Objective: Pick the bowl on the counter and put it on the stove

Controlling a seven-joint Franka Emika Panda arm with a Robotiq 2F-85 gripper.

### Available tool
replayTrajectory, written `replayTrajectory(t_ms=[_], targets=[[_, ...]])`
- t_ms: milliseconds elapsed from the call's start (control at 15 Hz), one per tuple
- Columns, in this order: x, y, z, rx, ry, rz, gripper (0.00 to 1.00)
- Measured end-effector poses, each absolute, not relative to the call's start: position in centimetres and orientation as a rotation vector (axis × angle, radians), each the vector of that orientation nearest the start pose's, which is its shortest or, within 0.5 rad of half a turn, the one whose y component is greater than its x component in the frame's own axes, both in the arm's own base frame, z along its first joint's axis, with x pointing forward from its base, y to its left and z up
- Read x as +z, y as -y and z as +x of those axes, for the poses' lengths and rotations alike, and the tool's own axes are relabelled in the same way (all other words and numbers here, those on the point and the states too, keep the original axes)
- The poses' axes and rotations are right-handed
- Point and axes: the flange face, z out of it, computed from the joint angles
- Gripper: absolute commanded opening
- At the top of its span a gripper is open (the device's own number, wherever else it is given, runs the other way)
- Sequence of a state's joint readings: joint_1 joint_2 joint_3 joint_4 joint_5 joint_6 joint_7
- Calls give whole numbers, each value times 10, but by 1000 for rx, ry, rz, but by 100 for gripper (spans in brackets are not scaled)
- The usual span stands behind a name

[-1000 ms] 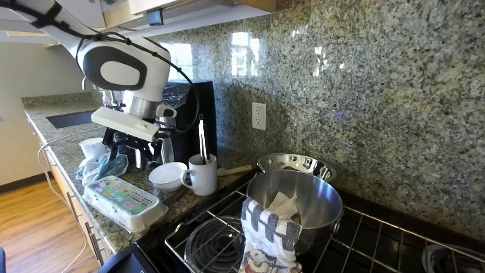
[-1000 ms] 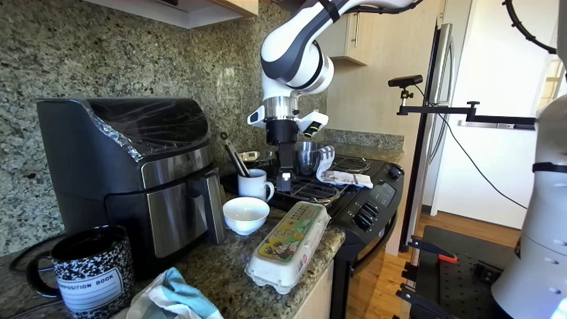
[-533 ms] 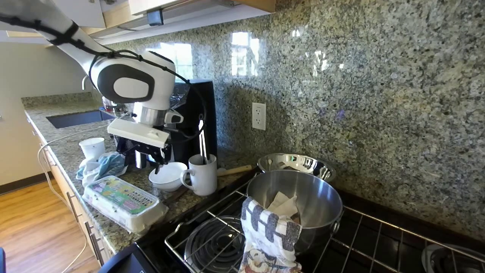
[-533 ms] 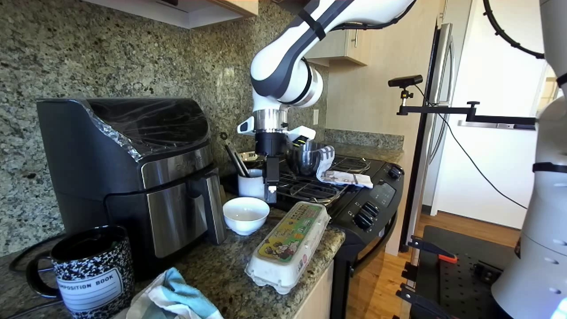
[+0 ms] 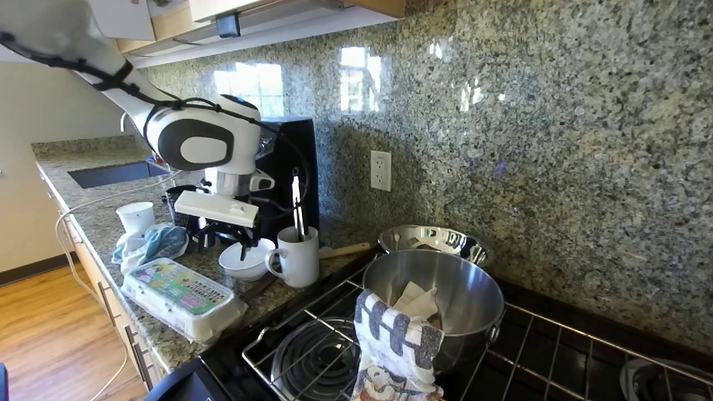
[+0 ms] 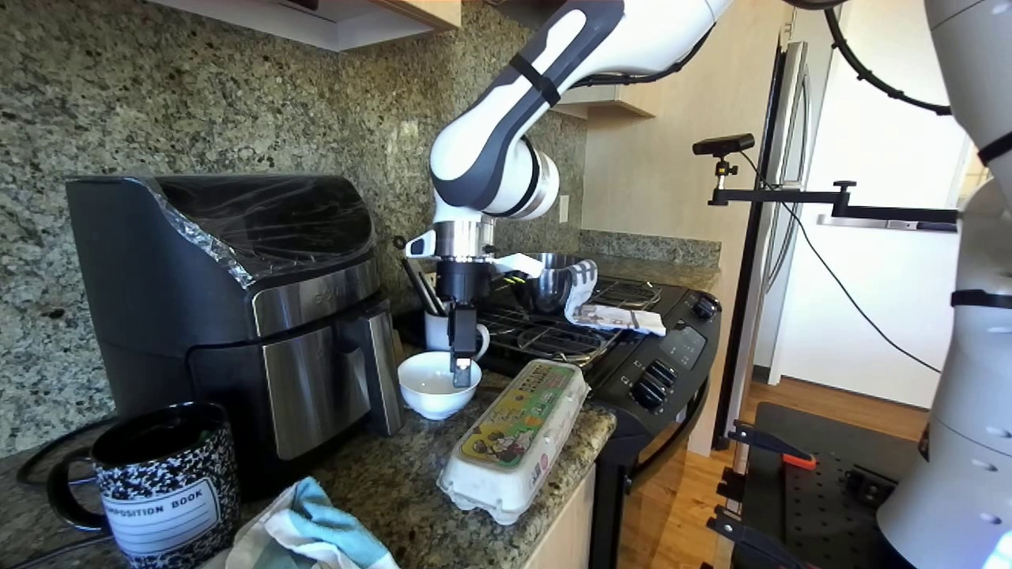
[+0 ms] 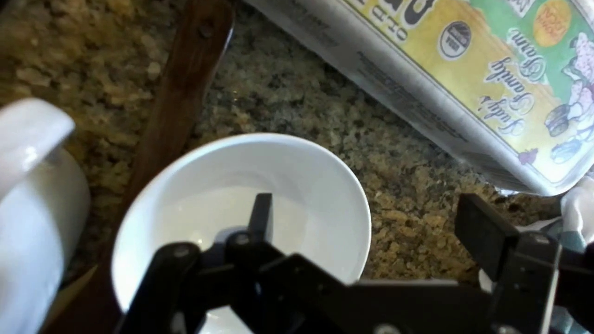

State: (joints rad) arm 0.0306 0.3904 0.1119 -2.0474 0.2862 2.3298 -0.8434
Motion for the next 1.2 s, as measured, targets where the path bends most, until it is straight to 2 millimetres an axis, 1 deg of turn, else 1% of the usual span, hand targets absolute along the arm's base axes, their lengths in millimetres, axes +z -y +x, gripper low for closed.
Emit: replayTrajectory(t_ms=[467,1200], targets=[[225,-97,585,12,1130,-2663,100],[215,-109,586,14,1152,-2642,100]])
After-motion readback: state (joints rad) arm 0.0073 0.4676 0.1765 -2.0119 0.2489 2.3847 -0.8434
